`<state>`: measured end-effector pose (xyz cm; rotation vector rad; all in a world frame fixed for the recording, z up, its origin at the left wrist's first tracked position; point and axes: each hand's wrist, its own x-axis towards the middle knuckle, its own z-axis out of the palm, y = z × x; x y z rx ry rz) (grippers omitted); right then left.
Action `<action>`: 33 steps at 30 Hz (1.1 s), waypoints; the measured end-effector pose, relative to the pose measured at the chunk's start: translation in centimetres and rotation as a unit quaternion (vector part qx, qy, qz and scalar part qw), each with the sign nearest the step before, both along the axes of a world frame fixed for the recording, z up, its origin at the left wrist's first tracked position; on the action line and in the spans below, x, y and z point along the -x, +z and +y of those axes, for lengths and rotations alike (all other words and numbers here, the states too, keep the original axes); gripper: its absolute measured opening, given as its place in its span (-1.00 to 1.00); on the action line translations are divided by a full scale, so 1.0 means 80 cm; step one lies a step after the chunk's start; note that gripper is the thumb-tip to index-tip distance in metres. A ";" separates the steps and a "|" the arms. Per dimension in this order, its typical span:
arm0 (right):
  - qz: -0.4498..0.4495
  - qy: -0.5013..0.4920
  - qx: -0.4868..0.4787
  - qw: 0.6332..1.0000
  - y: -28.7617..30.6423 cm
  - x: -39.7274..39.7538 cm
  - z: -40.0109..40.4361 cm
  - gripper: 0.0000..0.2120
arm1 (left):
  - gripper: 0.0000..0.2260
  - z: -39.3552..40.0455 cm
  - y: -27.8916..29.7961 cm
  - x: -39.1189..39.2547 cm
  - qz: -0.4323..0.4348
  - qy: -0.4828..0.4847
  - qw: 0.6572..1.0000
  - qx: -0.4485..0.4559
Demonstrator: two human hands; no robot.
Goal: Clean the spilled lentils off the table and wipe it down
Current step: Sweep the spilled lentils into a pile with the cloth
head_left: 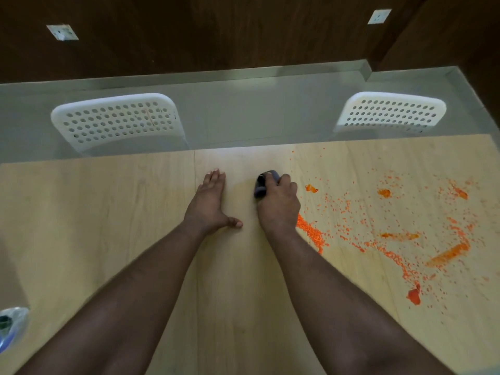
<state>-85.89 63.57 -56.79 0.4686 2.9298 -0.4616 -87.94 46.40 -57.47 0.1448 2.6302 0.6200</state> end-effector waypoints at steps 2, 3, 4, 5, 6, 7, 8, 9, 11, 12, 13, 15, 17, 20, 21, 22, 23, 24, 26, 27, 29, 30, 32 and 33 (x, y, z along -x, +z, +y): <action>-0.006 -0.044 -0.006 0.999 -0.002 0.000 0.020 -0.43 | 0.32 0.012 0.004 0.009 0.010 -0.016 1.000 0.002; -0.005 -0.065 -0.007 0.998 -0.002 0.000 0.027 -0.43 | 0.30 0.017 0.006 0.013 0.013 -0.022 1.000 0.003; -0.001 -0.085 -0.004 0.996 -0.001 0.000 0.033 -0.43 | 0.29 0.024 0.007 0.018 0.015 -0.029 0.999 0.003; 0.005 -0.098 0.003 0.995 0.000 0.001 0.036 -0.43 | 0.28 0.029 0.009 0.022 0.016 -0.034 0.999 0.005; 0.012 -0.102 0.009 0.995 0.002 0.001 0.036 -0.43 | 0.27 0.033 0.009 0.026 0.017 -0.039 0.999 0.006; 0.023 -0.096 0.011 0.995 0.005 0.003 0.035 -0.42 | 0.26 0.037 0.009 0.030 0.017 -0.043 0.999 0.006; 0.033 -0.081 0.012 0.996 0.009 0.005 0.031 -0.41 | 0.26 0.040 0.009 0.034 0.018 -0.045 0.999 0.007; 0.042 -0.061 0.015 0.997 0.013 0.011 0.026 -0.39 | 0.26 0.044 0.009 0.039 0.019 -0.048 0.999 0.008; 0.046 -0.022 0.026 0.998 0.018 0.028 0.017 -0.40 | 0.27 0.050 0.007 0.047 0.019 -0.052 0.998 0.010; 0.043 -0.005 0.032 0.999 0.018 0.038 0.013 -0.42 | 0.27 0.052 0.005 0.050 0.017 -0.052 0.998 0.009; 0.038 0.010 0.035 0.999 0.016 0.047 0.011 -0.44 | 0.27 0.054 0.004 0.054 0.014 -0.049 0.999 0.007; 0.025 0.033 0.033 0.999 0.010 0.062 0.011 -0.47 | 0.28 0.058 0.001 0.059 0.014 -0.041 0.999 0.000; 0.023 0.022 0.026 0.999 0.004 0.072 0.020 -0.50 | 0.27 0.063 -0.001 0.065 0.016 -0.042 0.999 0.001; 0.022 -0.051 0.027 0.998 0.000 0.075 0.044 -0.52 | 0.29 0.071 0.000 0.075 0.016 -0.060 0.998 0.010; 0.021 -0.071 0.024 0.997 -0.002 0.071 0.054 -0.51 | 0.30 0.074 0.001 0.079 0.014 -0.065 0.998 0.009; 0.021 -0.086 0.017 0.996 -0.004 0.066 0.063 -0.49 | 0.30 0.078 0.002 0.084 0.013 -0.070 0.997 0.008; 0.020 -0.100 0.010 0.995 -0.005 0.059 0.071 -0.47 | 0.28 0.082 0.004 0.088 0.012 -0.072 0.997 0.007; 0.019 -0.115 0.007 0.993 -0.006 0.052 0.078 -0.45 | 0.25 0.085 0.004 0.093 0.012 -0.072 0.997 0.004; 0.018 -0.148 0.008 0.989 -0.006 0.043 0.089 -0.43 | 0.21 0.098 0.005 0.104 0.009 -0.071 0.997 -0.003; 0.019 -0.160 0.012 0.987 -0.004 0.040 0.091 -0.43 | 0.21 0.105 0.005 0.107 0.006 -0.077 0.997 -0.002; 0.028 -0.159 0.019 0.987 -0.001 0.038 0.090 -0.42 | 0.22 0.116 0.002 0.112 0.002 -0.093 0.996 0.010; 0.034 -0.145 0.022 0.989 0.001 0.040 0.087 -0.40 | 0.22 0.120 -0.001 0.112 0.003 -0.097 0.995 0.020; 0.047 -0.097 0.034 0.994 0.005 0.052 0.080 -0.38 | 0.22 0.124 -0.006 0.111 0.004 -0.094 0.995 0.031; 0.049 -0.072 0.041 0.995 0.007 0.062 0.076 -0.37 | 0.21 0.124 -0.007 0.112 0.003 -0.093 0.995 0.031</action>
